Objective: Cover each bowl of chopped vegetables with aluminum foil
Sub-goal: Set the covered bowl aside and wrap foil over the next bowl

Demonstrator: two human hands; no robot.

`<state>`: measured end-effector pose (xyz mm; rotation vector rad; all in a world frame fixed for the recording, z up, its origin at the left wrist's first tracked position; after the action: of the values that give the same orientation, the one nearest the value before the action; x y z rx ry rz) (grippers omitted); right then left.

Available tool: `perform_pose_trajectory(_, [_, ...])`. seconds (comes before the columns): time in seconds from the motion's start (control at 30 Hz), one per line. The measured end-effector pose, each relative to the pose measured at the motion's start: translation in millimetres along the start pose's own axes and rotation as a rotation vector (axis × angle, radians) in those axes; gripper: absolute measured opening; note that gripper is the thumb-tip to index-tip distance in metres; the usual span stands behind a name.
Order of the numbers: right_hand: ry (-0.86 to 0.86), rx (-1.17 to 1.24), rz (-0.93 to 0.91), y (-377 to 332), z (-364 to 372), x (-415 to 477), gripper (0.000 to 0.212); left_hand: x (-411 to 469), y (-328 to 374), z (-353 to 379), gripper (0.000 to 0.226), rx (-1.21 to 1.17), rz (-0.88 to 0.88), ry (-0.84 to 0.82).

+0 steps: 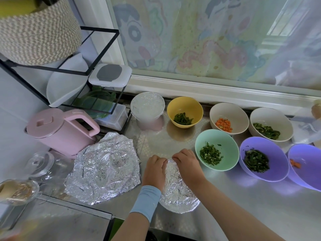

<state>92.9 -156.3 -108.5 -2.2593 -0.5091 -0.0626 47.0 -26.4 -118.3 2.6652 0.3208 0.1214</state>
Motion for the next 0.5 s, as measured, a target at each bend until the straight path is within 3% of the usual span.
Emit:
perform_pose_trajectory(0.2, [-0.052, -0.030, -0.081, -6, 2, 5, 0.009, -4, 2, -2, 0.015, 0.068, -0.010, -0.020])
perform_pose_trajectory(0.37, [-0.045, -0.060, -0.031, 2, -2, 0, 0.012, -3, 22, 0, 0.029, 0.027, 0.116, -0.039])
perform_pose_trajectory(0.5, [-0.044, 0.009, 0.021, 7, -2, 3, 0.013, 0, 17, 3, 0.022, -0.008, 0.061, -0.028])
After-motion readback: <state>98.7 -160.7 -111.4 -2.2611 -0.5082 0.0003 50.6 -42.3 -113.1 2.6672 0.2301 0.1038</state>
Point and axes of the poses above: each hand's wrist, its own x-axis towards the middle knuckle, its own z-axis out of the palm, y = z × x, the point moved 10 cm from there along x, towards the middle knuckle, and after that the axes turned 10 degrees about x, right-handed, at the moved point
